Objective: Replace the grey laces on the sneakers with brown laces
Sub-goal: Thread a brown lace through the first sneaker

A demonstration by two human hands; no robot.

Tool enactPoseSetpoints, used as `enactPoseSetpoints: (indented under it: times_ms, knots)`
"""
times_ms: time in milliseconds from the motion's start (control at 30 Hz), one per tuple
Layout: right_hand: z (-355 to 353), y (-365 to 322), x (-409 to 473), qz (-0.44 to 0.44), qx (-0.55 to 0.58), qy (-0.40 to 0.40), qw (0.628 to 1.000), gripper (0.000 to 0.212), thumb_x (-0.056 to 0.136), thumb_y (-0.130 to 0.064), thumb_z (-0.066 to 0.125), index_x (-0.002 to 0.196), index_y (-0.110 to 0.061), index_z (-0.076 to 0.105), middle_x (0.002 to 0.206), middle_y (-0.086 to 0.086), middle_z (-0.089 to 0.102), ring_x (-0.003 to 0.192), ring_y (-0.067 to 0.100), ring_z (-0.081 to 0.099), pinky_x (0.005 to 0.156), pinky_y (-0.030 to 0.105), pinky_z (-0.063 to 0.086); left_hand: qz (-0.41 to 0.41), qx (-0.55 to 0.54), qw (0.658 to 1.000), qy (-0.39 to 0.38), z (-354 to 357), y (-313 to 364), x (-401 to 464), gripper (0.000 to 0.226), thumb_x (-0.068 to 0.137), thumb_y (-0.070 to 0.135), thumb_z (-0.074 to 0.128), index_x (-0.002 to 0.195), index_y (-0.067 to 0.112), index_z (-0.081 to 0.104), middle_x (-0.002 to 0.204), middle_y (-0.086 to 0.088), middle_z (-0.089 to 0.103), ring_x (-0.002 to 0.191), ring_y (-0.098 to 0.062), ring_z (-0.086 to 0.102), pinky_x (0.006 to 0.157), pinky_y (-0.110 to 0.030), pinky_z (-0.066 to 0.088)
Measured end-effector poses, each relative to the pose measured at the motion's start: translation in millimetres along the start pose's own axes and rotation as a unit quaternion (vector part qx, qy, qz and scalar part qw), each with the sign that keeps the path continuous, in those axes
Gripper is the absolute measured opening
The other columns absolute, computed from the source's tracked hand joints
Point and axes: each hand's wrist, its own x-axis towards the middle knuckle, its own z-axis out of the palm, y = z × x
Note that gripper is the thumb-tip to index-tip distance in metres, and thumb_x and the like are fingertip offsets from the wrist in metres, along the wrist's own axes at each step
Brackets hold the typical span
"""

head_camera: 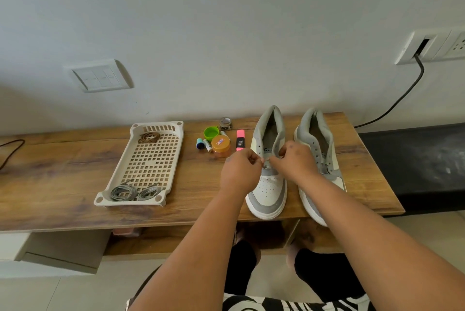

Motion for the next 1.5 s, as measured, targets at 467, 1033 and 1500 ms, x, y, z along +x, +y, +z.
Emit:
enactPoseSetpoints:
  times_ms: [467,1033,1500]
  knots:
    - [-20,11,7,0.126,0.279,-0.145,0.941,0.022,0.084,-0.001,0.072,0.093,-0.016,0.059,0.095,0.014,0.069,0.085,0.025,0.072,0.081,0.039,0.06,0.061,0.108,0.992,0.01,23,4,2,0.015,0.098,0.032,0.056,0.104,0.022,0.064,0.111,-0.001,0.057,0.093,-0.018,0.058,0.072,-0.03,0.047]
    - [-16,15,9,0.112,0.26,-0.147,0.948,0.02,0.084,-0.007,0.074,0.091,-0.019,0.061,0.092,0.012,0.073,0.083,0.025,0.073,0.08,0.042,0.061,0.091,0.146,0.985,-0.019,20,-4,14,0.016,0.098,0.034,0.057,0.107,0.024,0.066,0.11,-0.001,0.059,0.093,-0.018,0.058,0.073,-0.031,0.048]
    - [-16,13,7,0.105,0.257,-0.143,0.95,0.019,0.085,-0.007,0.073,0.089,-0.021,0.061,0.089,0.012,0.072,0.081,0.023,0.073,0.079,0.041,0.061,0.018,-0.017,0.999,-0.048,32,-3,17,0.01,0.098,0.026,0.058,0.094,0.019,0.063,0.086,0.002,0.063,0.076,-0.012,0.055,0.06,-0.024,0.042]
